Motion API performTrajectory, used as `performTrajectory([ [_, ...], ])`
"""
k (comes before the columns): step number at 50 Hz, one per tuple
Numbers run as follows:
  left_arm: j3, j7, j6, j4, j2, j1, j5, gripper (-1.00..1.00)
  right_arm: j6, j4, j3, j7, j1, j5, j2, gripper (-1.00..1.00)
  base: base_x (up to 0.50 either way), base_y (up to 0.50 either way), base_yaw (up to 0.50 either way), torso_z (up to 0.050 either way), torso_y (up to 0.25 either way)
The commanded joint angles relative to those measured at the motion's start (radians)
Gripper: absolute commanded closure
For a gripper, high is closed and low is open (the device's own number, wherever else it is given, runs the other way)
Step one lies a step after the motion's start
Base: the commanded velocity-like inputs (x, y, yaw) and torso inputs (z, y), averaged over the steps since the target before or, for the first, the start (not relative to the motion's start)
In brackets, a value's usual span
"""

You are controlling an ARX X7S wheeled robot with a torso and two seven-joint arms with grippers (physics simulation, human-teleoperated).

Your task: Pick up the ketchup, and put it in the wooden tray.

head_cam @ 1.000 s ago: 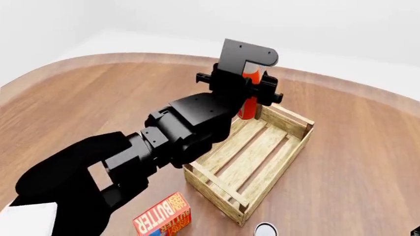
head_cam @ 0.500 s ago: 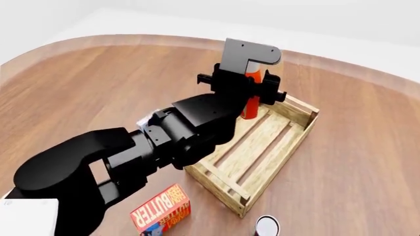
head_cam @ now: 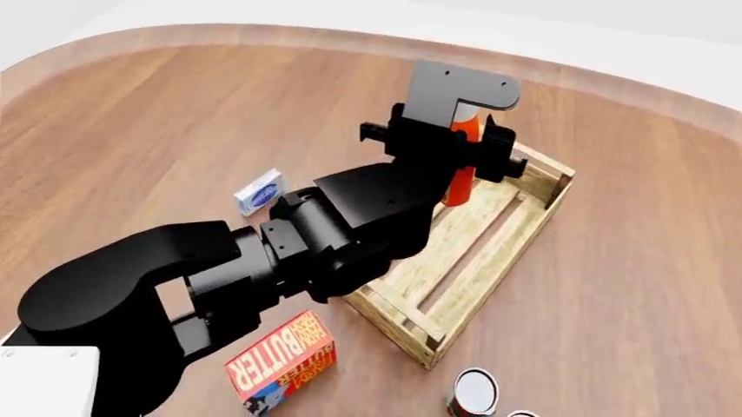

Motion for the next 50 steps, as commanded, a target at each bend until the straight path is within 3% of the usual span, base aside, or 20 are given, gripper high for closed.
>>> performTrajectory([
  [1,-0.008,-0.005,0.008,0.008,0.0,-0.007,0.045,1.0,0.006,0.0,0.0,0.027,0.0,0.004,0.004,-1.0,0.0,0.0,0.0,0.0,-0.117],
  [50,-0.009,0.021,0.032,0.002,0.0,-0.006,0.06,1.0,0.02,0.0,0.001,0.07,0.0,0.013,0.013,-1.0,0.0,0.0,0.0,0.0,-0.12],
])
